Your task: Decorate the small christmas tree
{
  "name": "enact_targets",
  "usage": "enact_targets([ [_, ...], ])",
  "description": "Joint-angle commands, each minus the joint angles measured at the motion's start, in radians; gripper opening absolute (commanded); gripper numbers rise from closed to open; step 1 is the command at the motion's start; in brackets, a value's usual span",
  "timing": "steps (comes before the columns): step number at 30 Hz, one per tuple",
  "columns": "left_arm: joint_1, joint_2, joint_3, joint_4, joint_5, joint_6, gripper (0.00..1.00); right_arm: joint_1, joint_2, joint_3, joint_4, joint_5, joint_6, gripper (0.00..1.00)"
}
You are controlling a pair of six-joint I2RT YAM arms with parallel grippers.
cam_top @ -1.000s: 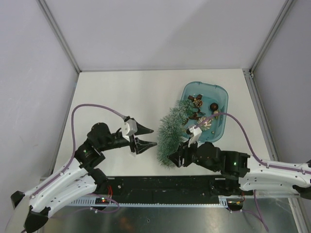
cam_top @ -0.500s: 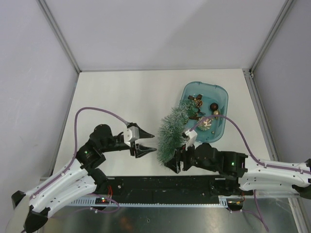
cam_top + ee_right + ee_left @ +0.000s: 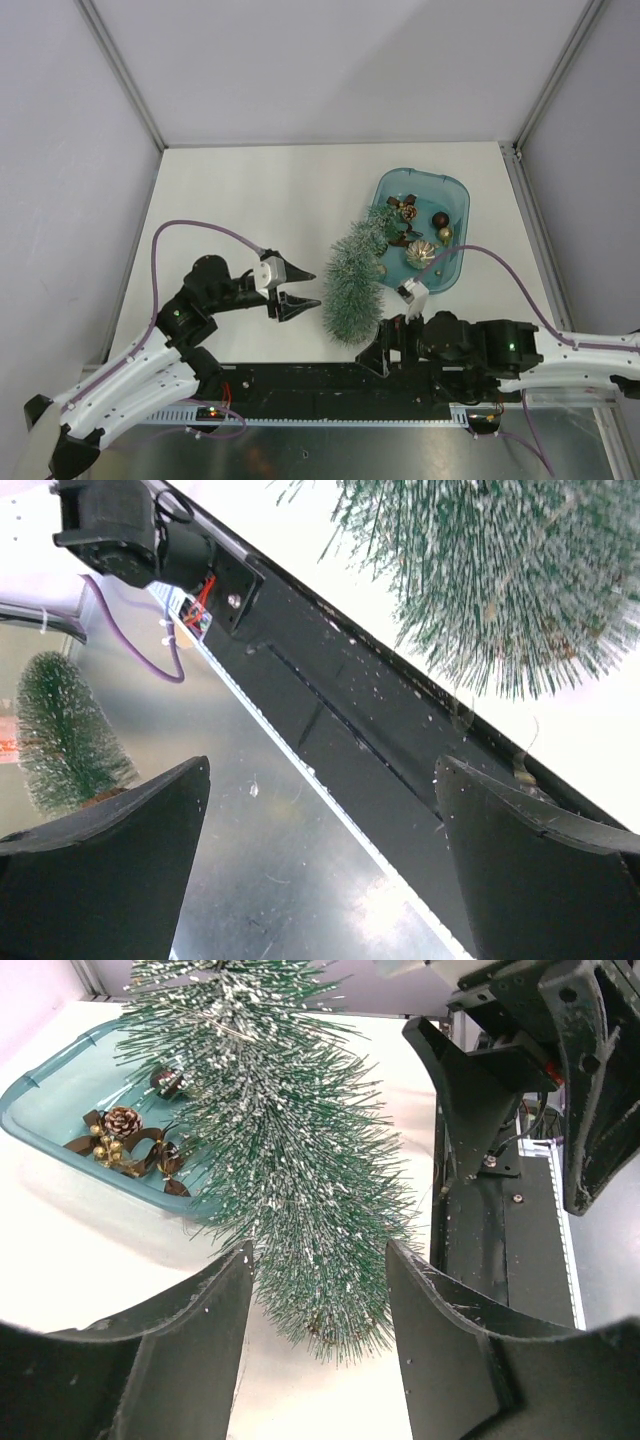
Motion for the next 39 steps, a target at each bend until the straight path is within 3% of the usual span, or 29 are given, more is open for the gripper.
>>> enact_targets([
  [1,0.012,-0.014,-0.008,0.016,-0.007,-0.006,0.60,0.080,0.032,0.001,-0.062,0.107,0.101,0.99],
  [5,0.013,-0.019,-0.010,0.018,-0.012,-0.011,0.61,0.106,0.092,0.032,-0.074,0.154,0.105,0.99],
  [9,0.015,-0.023,-0.009,0.019,-0.025,-0.008,0.62,0.121,0.051,0.114,-0.178,0.272,0.104,0.99],
  [13,0.021,-0.026,-0.006,0.019,-0.050,-0.014,0.65,0.122,-0.045,0.181,-0.248,0.387,0.087,0.90],
  [19,0.039,-0.031,-0.002,0.021,-0.080,-0.016,0.66,0.111,-0.054,0.183,-0.286,0.426,0.043,0.62],
  [24,0.050,-0.032,-0.008,0.022,-0.114,-0.022,0.67,0.111,0.019,0.136,-0.237,0.398,0.014,0.21],
  [26,0.055,-0.031,-0.009,0.038,-0.132,-0.029,0.68,0.109,0.041,0.106,-0.203,0.394,0.006,0.12],
  [32,0.059,-0.025,-0.014,0.069,-0.153,-0.042,0.77,0.056,0.066,0.036,-0.054,0.343,-0.057,0.11],
  [36,0.059,-0.020,-0.018,0.081,-0.192,-0.045,0.84,0.032,0.025,0.054,-0.055,0.331,-0.076,0.19],
  [39,0.061,-0.016,-0.023,0.093,-0.229,-0.057,0.95,0.029,-0.059,0.098,-0.135,0.389,-0.059,0.33],
])
